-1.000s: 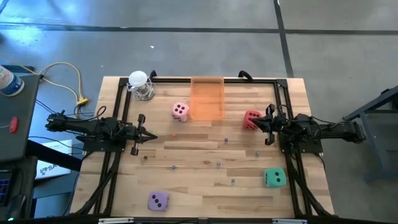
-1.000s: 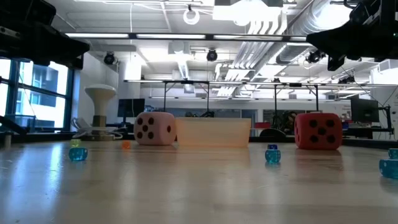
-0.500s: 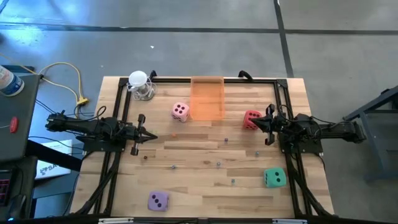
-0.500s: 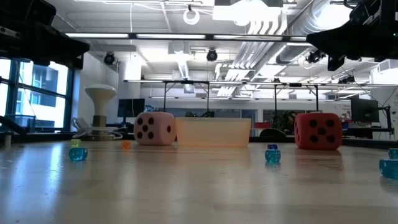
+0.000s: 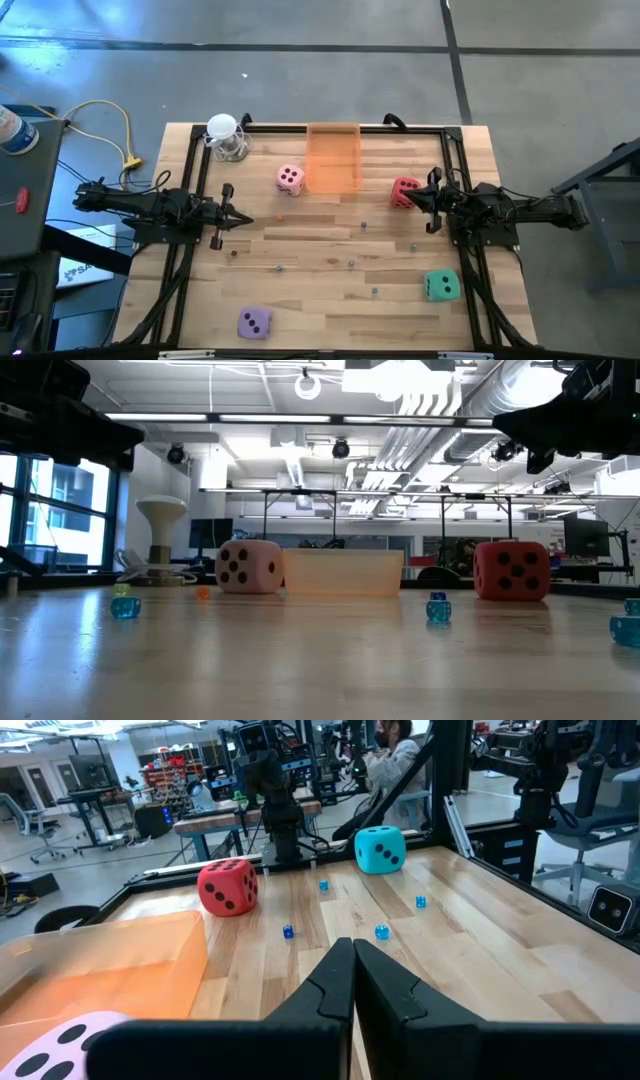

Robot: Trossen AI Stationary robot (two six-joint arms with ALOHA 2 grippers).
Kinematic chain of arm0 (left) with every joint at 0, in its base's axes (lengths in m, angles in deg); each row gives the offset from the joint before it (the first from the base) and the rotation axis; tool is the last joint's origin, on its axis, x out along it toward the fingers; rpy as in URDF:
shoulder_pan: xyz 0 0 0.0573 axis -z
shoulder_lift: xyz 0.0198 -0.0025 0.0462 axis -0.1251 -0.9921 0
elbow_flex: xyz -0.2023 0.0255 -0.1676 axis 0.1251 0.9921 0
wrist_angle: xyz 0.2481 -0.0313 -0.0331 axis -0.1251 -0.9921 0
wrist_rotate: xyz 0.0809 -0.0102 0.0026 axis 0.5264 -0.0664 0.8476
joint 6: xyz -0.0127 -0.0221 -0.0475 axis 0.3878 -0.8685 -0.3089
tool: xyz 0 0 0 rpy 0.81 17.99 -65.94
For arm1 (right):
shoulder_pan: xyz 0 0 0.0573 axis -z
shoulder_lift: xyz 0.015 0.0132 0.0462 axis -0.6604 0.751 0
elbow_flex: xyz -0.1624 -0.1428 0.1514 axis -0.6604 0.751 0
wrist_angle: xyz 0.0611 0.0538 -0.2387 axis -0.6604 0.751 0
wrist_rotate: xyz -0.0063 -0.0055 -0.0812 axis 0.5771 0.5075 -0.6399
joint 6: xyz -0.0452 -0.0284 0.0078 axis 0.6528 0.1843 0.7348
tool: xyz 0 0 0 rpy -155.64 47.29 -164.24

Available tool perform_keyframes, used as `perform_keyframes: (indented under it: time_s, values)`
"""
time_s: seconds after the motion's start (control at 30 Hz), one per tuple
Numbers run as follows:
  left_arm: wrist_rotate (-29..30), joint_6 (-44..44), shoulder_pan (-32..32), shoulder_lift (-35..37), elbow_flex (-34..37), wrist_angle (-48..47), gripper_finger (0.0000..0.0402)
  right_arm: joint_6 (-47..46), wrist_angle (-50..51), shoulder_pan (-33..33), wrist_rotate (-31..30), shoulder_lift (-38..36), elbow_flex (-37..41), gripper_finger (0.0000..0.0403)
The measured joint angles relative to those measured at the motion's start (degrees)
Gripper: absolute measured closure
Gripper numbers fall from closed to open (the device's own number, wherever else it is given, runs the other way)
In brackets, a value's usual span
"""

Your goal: Pick & Place Dice

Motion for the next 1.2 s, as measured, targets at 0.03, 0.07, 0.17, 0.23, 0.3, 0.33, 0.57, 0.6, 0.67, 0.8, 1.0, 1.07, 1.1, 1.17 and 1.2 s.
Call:
perform_keyframes:
  time_s: [0.03,0.07,0.17,0.23,0.3,0.33,0.57,0.6,0.67,0.8,1.0,1.07,1.1,1.17,1.2]
  values:
    - [0.01,0.0,-0.02,0.02,-0.02,0.0,0.0401,0.0,0.0,0.01,-0.01,0.02,0.0,0.0401]
    - [-0.01,0.0,-0.02,0.0,-0.02,0.0,0.0401,0.02,-0.01,0.0,0.0,0.02,0.0,0.0401]
    - [0.01,0.0,-0.02,0.0,-0.02,0.0,0.0401,0.0,-0.02,0.01,-0.01,0.0,0.0,0.0401]
    - [0.0,0.0,-0.01,0.01,-0.01,0.0,0.0401,0.0,-0.02,0.0,0.0,0.01,-0.01,0.0401]
    - [0.0,0.0,-0.02,0.01,-0.01,0.0,0.0401,0.0,0.0,0.01,0.0,0.02,-0.02,0.0401]
    - [0.0,0.0,-0.02,0.0,-0.02,0.0,0.0401,0.02,0.0,0.01,0.0,0.02,-0.02,0.0401]
    - [-0.01,-3.18,-0.02,0.0,-0.02,0.0,0.0401,5.26,-0.91,0.01,-0.04,0.0,0.0,0.0401]
    - [-0.01,-4.49,0.0,0.0,-0.02,0.15,0.0401,5.9,-0.94,0.0,-0.03,0.0,0.0,0.0401]
    - [-0.01,-7.73,-0.02,0.0,-0.02,0.99,0.0401,6.07,-1.88,-0.01,-0.02,0.02,0.0,0.0401]
    - [0.01,-13.48,-0.02,0.02,-0.02,1.51,0.0401,1.69,-3.91,0.01,1.28,-0.01,0.0,0.0401]
    - [0.09,-8.44,-0.09,-0.25,-0.02,1.49,0.0401,-1.32,-6.44,0.01,1.33,-0.02,0.0,0.0401]
    - [0.0,-8.12,-0.08,-0.48,-0.02,1.48,0.0401,-0.87,-9.98,-0.01,2.18,-0.02,0.0,0.0401]
    - [-0.21,-8.35,-0.07,-0.48,0.0,1.46,0.0401,-0.13,-12.45,0.01,3.08,-0.02,0.0,0.0401]
    - [-0.32,-9.81,-0.09,-0.48,-0.01,1.49,0.0401,2.51,-18.36,0.01,6.26,-0.02,-0.15,0.0401]
    - [-0.32,-10.52,-0.09,-0.46,-0.02,1.51,0.0401,4.49,-20.93,0.0,8.47,-0.02,-0.33,0.0401]
